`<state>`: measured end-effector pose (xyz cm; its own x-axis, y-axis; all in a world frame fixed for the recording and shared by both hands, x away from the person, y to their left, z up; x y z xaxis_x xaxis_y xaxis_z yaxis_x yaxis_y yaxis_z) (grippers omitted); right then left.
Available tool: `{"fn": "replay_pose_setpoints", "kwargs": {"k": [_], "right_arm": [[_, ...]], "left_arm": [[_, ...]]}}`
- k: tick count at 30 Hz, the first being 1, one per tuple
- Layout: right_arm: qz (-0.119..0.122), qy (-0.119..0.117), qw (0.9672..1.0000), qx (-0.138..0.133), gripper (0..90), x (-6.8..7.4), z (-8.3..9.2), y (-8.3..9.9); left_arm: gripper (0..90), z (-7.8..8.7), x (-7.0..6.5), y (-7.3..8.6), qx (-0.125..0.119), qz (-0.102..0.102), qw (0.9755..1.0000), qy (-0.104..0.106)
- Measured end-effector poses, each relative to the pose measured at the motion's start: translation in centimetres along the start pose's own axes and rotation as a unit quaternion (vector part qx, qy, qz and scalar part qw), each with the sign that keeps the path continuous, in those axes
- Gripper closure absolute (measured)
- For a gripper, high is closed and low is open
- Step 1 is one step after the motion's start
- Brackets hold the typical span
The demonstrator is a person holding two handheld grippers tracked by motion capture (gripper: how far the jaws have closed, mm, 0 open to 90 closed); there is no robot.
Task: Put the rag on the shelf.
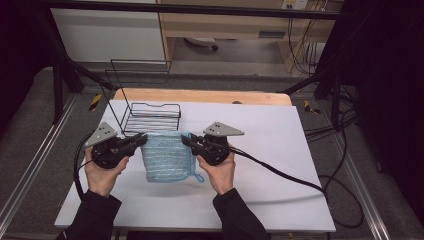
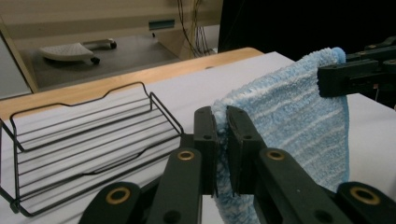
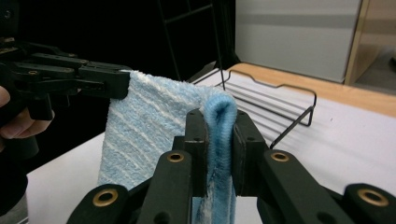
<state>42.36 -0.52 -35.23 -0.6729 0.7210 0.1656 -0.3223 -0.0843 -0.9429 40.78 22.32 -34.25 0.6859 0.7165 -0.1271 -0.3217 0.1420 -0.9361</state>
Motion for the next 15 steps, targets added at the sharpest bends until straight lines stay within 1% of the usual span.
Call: {"fn": "replay_pose_setpoints", "kwargs": {"k": [2,7,10,15], "right_arm": [[0.002,0.001,1.0,-0.008,79.4,0.1,0.0,-0.4],[0.001,0.004,0.9997,-0.025,79.4,0.4,0.0,-1.4],[0.005,0.01,0.9992,-0.04,79.3,0.7,-0.1,-2.1],[0.008,0.012,0.9981,-0.06,79.4,1.1,-0.1,-3.3]], "left_arm": [[83.4,0.2,0.1,-0.4,-0.007,-0.001,1.0,-0.001],[83.4,0.6,0.3,-1.5,-0.024,-0.009,0.9996,-0.012],[83.4,0.9,0.5,-2.2,-0.037,-0.015,0.999,-0.019],[83.4,1.6,0.6,-3.2,-0.062,-0.021,0.9976,-0.024]]}}
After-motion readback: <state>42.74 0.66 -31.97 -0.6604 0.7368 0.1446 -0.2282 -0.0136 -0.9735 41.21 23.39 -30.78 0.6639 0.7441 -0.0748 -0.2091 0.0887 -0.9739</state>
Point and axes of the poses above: each handheld gripper's, and its own axes: z roughly backward along the jaws, y roughly out of its underside, x roughly to its left, the point moved 5 cm from there along -z, roughly forward along the jaws, and after that the axes turned 6 degrees about y, right-handed, at the moved point
